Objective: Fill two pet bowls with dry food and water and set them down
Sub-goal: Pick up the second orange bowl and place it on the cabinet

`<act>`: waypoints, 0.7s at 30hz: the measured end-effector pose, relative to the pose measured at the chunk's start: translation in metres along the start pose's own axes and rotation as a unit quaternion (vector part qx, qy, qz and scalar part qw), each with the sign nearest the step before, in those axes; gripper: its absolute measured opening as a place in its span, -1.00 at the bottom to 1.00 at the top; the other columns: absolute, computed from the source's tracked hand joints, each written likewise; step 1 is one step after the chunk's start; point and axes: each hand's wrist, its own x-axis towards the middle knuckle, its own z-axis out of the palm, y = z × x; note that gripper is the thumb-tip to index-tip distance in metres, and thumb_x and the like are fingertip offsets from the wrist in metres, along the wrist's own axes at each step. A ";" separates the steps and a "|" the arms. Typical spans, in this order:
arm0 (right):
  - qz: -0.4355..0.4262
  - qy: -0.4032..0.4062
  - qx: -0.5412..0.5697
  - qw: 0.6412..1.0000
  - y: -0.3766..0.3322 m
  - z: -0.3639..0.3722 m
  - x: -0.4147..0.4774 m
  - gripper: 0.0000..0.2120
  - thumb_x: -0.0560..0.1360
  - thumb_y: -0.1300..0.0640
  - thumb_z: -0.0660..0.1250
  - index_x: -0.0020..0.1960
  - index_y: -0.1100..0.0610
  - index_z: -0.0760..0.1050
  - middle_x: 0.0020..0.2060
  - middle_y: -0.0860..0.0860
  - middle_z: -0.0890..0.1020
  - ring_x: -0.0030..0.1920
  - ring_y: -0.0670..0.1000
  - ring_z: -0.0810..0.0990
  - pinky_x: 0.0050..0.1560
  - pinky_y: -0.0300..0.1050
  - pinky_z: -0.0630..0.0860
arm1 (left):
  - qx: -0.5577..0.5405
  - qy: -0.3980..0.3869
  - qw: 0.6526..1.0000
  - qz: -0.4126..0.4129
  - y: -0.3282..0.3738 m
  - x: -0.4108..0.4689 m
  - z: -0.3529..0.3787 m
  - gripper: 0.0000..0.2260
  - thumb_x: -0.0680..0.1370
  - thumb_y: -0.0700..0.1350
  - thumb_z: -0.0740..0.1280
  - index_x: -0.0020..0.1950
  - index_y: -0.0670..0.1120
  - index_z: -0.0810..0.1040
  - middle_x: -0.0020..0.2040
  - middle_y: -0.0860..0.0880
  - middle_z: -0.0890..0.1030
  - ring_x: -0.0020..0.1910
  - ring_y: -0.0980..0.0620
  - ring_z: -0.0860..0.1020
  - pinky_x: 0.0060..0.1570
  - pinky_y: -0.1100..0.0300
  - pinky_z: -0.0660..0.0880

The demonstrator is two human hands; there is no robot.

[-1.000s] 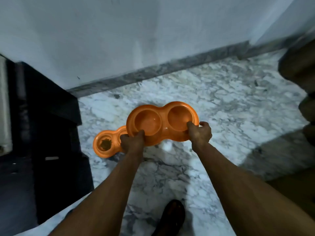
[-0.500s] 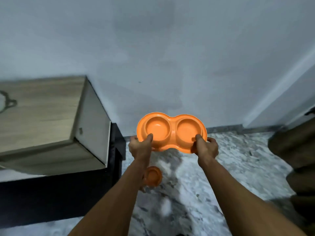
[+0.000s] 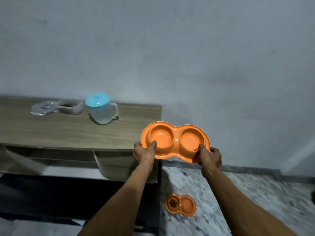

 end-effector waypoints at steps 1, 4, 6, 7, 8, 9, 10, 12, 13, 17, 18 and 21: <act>-0.005 -0.011 0.000 1.000 -0.001 0.016 -0.020 -0.42 0.29 -0.08 0.41 0.25 0.14 0.48 0.10 0.18 0.60 0.07 0.25 0.59 0.07 0.26 0.60 | -0.002 0.009 1.000 0.000 0.004 0.010 -0.024 -0.55 0.41 -0.07 0.53 0.20 -0.19 0.49 0.19 -0.20 0.57 0.12 -0.18 0.56 0.11 0.06 0.48; -0.010 -0.044 -0.001 0.999 0.000 0.060 -0.069 -0.47 0.35 -0.03 0.43 0.25 0.17 0.48 0.05 0.16 0.58 0.06 0.24 0.58 0.08 0.25 0.60 | -0.004 0.029 0.999 -0.014 0.012 0.040 -0.087 -0.54 0.42 -0.05 0.53 0.22 -0.16 0.47 0.21 -0.17 0.55 0.14 -0.18 0.56 0.16 -0.01 0.52; -0.017 -0.064 -0.009 0.998 0.001 0.091 -0.098 -0.48 0.38 -0.03 0.44 0.26 0.18 0.47 0.08 0.17 0.58 0.06 0.24 0.58 0.09 0.26 0.59 | -0.006 0.048 0.999 -0.017 0.017 0.058 -0.127 -0.54 0.41 -0.04 0.53 0.22 -0.15 0.47 0.20 -0.17 0.56 0.13 -0.19 0.57 0.18 -0.07 0.54; -0.018 -0.075 -0.012 0.997 0.001 0.104 -0.109 -0.47 0.38 -0.04 0.44 0.27 0.17 0.46 0.11 0.18 0.59 0.07 0.24 0.59 0.09 0.27 0.59 | -0.007 0.057 0.998 -0.018 0.019 0.066 -0.142 -0.54 0.40 -0.03 0.53 0.21 -0.14 0.48 0.20 -0.16 0.57 0.12 -0.19 0.57 0.18 -0.08 0.54; -0.019 -0.087 -0.017 0.996 0.002 0.119 -0.121 -0.47 0.38 -0.05 0.44 0.27 0.17 0.46 0.12 0.18 0.59 0.07 0.24 0.58 0.10 0.27 0.59 | -0.010 0.066 0.998 -0.022 0.020 0.077 -0.160 -0.55 0.40 -0.03 0.54 0.20 -0.14 0.49 0.19 -0.16 0.57 0.11 -0.20 0.58 0.18 -0.09 0.54; -0.020 -0.096 -0.023 0.995 0.002 0.133 -0.133 -0.46 0.38 -0.05 0.44 0.27 0.16 0.46 0.12 0.18 0.58 0.08 0.24 0.58 0.10 0.27 0.59 | -0.015 0.075 0.997 -0.024 0.022 0.086 -0.175 -0.56 0.40 -0.03 0.53 0.19 -0.15 0.50 0.18 -0.16 0.57 0.11 -0.19 0.58 0.18 -0.09 0.54; -0.023 -0.105 -0.029 0.994 0.003 0.148 -0.143 -0.46 0.38 -0.06 0.44 0.27 0.16 0.46 0.11 0.17 0.57 0.09 0.24 0.58 0.10 0.27 0.59 | -0.019 0.083 0.996 -0.028 0.023 0.095 -0.190 -0.56 0.40 -0.03 0.54 0.18 -0.15 0.51 0.17 -0.15 0.57 0.11 -0.19 0.58 0.18 -0.09 0.54; -0.026 -0.124 -0.028 0.992 0.005 0.175 -0.158 -0.46 0.37 -0.05 0.44 0.27 0.16 0.45 0.10 0.16 0.55 0.08 0.23 0.57 0.10 0.26 0.59 | -0.022 0.099 0.994 -0.030 0.024 0.114 -0.216 -0.57 0.38 -0.02 0.55 0.14 -0.15 0.52 0.15 -0.17 0.59 0.08 -0.20 0.60 0.15 -0.12 0.56; -0.026 -0.135 -0.027 0.990 0.005 0.191 -0.166 -0.48 0.39 -0.03 0.45 0.27 0.17 0.45 0.09 0.16 0.54 0.09 0.22 0.57 0.11 0.25 0.59 | -0.024 0.107 0.993 -0.030 0.024 0.125 -0.229 -0.58 0.37 -0.02 0.55 0.13 -0.16 0.53 0.14 -0.18 0.60 0.06 -0.21 0.61 0.13 -0.14 0.57; -0.025 -0.163 -0.035 0.986 0.011 0.252 -0.192 -0.52 0.43 0.00 0.45 0.25 0.19 0.44 0.13 0.19 0.57 0.08 0.20 0.58 0.16 0.22 0.57 | -0.017 0.135 0.990 -0.044 0.023 0.168 -0.275 -0.53 0.36 0.03 0.55 0.15 -0.17 0.54 0.09 -0.18 0.63 0.02 -0.24 0.63 0.08 -0.16 0.59; -0.025 -0.167 -0.038 0.985 0.014 0.269 -0.198 -0.52 0.43 0.00 0.45 0.25 0.18 0.45 0.15 0.19 0.57 0.09 0.20 0.57 0.16 0.21 0.57 | -0.012 0.139 0.989 -0.050 0.021 0.182 -0.286 -0.52 0.35 0.06 0.55 0.14 -0.16 0.54 0.08 -0.18 0.63 0.01 -0.25 0.63 0.07 -0.17 0.59; -0.013 -0.173 -0.050 0.983 0.020 0.317 -0.216 -0.51 0.43 -0.01 0.46 0.27 0.18 0.44 0.18 0.18 0.55 0.13 0.20 0.56 0.16 0.17 0.55 | -0.012 0.141 0.988 -0.065 0.016 0.224 -0.316 -0.54 0.33 0.09 0.55 0.08 -0.13 0.54 0.05 -0.19 0.64 0.01 -0.26 0.64 0.06 -0.19 0.60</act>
